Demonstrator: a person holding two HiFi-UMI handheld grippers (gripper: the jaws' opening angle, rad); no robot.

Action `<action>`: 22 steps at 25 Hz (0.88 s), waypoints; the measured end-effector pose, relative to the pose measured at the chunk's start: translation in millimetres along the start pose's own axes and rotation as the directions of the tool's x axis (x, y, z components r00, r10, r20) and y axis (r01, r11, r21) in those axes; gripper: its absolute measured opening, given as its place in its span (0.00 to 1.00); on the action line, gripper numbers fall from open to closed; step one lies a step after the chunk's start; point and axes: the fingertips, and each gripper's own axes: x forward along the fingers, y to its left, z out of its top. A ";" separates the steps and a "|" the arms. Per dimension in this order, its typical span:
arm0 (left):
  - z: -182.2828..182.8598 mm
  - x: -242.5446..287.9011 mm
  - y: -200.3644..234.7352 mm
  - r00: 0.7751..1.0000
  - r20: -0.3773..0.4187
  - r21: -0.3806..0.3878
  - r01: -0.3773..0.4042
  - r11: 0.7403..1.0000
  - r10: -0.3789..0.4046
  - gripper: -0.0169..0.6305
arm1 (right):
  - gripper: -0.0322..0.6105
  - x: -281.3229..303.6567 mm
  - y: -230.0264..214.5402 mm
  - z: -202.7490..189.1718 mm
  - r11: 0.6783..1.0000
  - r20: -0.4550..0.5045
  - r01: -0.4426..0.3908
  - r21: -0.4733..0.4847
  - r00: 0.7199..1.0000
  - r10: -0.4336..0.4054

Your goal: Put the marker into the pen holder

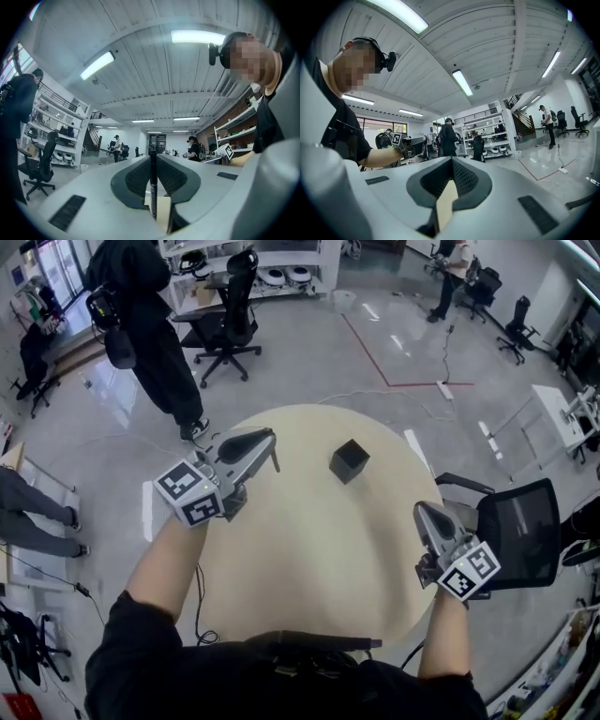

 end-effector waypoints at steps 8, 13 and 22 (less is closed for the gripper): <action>-61.3 140.0 46.5 0.998 -0.014 0.010 0.063 0.998 -0.063 0.08 | 0.05 34.1 -95.4 -22.6 0.998 0.022 0.066 0.019 0.998 -0.067; -120.0 205.9 63.8 0.995 -0.043 0.025 0.087 0.996 -0.086 0.08 | 0.05 52.6 -132.9 -56.3 0.997 0.001 0.069 0.043 0.998 -0.069; -238.1 266.5 71.1 0.983 -0.074 0.009 0.169 0.986 -0.168 0.08 | 0.05 64.9 -165.4 -110.5 0.991 -0.026 0.073 0.109 0.997 -0.070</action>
